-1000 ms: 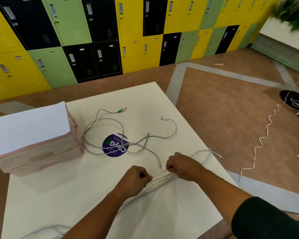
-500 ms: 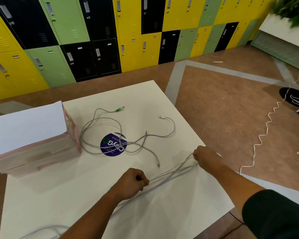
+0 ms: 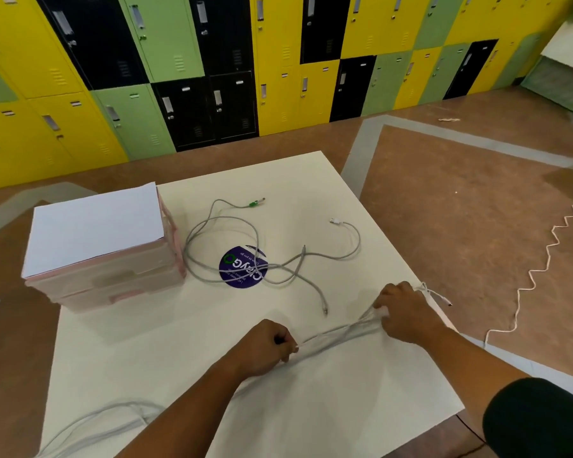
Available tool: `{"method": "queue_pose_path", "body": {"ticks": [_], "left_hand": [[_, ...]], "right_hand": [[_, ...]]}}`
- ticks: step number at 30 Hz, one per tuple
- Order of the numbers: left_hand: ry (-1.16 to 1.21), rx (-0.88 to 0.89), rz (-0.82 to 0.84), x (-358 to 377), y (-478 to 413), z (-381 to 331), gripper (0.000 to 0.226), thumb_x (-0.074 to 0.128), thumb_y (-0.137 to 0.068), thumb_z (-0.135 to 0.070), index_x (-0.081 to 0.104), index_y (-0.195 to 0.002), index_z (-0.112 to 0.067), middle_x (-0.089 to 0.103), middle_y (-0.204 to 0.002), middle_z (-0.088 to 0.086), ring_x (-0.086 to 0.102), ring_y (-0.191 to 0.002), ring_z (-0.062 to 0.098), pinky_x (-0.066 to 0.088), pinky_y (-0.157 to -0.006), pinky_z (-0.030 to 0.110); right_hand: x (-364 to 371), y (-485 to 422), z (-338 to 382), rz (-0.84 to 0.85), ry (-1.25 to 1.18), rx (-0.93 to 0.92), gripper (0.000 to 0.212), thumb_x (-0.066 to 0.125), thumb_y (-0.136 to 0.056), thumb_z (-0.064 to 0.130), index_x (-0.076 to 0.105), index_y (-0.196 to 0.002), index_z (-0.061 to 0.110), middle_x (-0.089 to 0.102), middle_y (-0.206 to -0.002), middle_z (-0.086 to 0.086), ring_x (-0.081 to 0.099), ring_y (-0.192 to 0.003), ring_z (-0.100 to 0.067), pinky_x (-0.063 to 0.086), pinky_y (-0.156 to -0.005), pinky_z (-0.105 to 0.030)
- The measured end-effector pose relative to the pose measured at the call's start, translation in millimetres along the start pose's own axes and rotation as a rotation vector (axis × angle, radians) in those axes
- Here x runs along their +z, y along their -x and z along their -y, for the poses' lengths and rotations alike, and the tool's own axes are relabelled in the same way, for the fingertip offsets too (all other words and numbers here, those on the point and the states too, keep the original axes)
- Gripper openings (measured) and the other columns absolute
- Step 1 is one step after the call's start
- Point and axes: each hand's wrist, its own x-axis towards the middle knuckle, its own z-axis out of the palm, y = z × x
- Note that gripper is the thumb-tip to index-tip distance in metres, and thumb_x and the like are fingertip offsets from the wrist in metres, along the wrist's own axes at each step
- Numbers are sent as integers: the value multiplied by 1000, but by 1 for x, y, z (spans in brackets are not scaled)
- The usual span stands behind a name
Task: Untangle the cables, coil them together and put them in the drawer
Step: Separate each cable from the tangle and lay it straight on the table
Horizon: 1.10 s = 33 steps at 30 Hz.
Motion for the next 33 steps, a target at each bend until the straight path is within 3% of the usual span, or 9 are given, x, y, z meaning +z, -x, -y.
{"method": "queue_pose_path", "body": {"ticks": [3,5,9,11,14,17,25,30,33], "left_hand": [[-48,35,-66,1,-2,4,35,61,-90,-16,61,-59,-33,75,-80,-1,70,-84,14,53,-75,25],[-59,55,-106,2,0,5,34,63,-90,-20,62,-60,-35,73,-77,-4,69,-79,9,52,-76,24],[-24,77,-182,2,4,6,29,65,-91,-22,63,-65,-36,69,-70,-10,62,-69,1,44,-67,12],[-5,57,-202,-2,11,14,28,65,-91,-25,64,-64,-31,68,-68,-9,60,-65,1,43,-64,12],[43,-11,-221,-9,26,32,18,66,-92,-28,71,-75,-25,69,-70,-8,59,-59,-1,43,-61,15],[23,-48,-210,-18,43,51,17,62,-94,-26,75,-84,-21,70,-71,-8,57,-57,-2,42,-61,16],[-87,-167,-324,-51,98,104,21,60,-94,-37,76,-89,-25,73,-86,-10,64,-79,7,51,-76,28],[-126,-199,-375,-59,119,125,15,62,-93,-32,75,-87,-29,71,-85,-17,62,-79,0,44,-70,17],[-131,-209,-418,-56,118,128,13,63,-93,-32,75,-89,-28,72,-86,-15,63,-80,3,47,-73,21]], "right_hand": [[-14,-3,41,-136,-256,-210,40,55,-80,32,67,-118,31,54,-130,13,37,-130,-14,34,-100,-37],[-25,-6,78,-207,-368,-304,34,54,-86,37,67,-115,30,57,-123,14,43,-122,-10,37,-96,-32],[-35,-3,151,120,-605,-350,23,54,-96,34,68,-113,28,68,-104,14,60,-93,-4,50,-82,-28],[-32,-5,167,214,-652,-337,21,52,-97,30,70,-107,23,70,-100,9,62,-90,-6,50,-82,-29],[-24,-10,166,262,-646,-282,16,57,-97,31,71,-92,26,67,-95,9,61,-89,-5,49,-81,-26],[-18,-13,152,276,-638,-235,15,62,-94,28,72,-84,33,67,-90,14,61,-87,0,43,-74,-14],[-18,-23,133,260,-619,-159,16,72,-88,21,77,-77,31,70,-83,11,64,-83,-3,44,-73,-16],[-14,-21,139,314,-465,-193,15,73,-87,25,67,-76,33,68,-89,11,61,-84,-4,41,-70,-14],[-17,-22,166,347,-408,-287,12,69,-85,25,68,-89,36,65,-94,14,59,-85,1,43,-75,-14]]}}
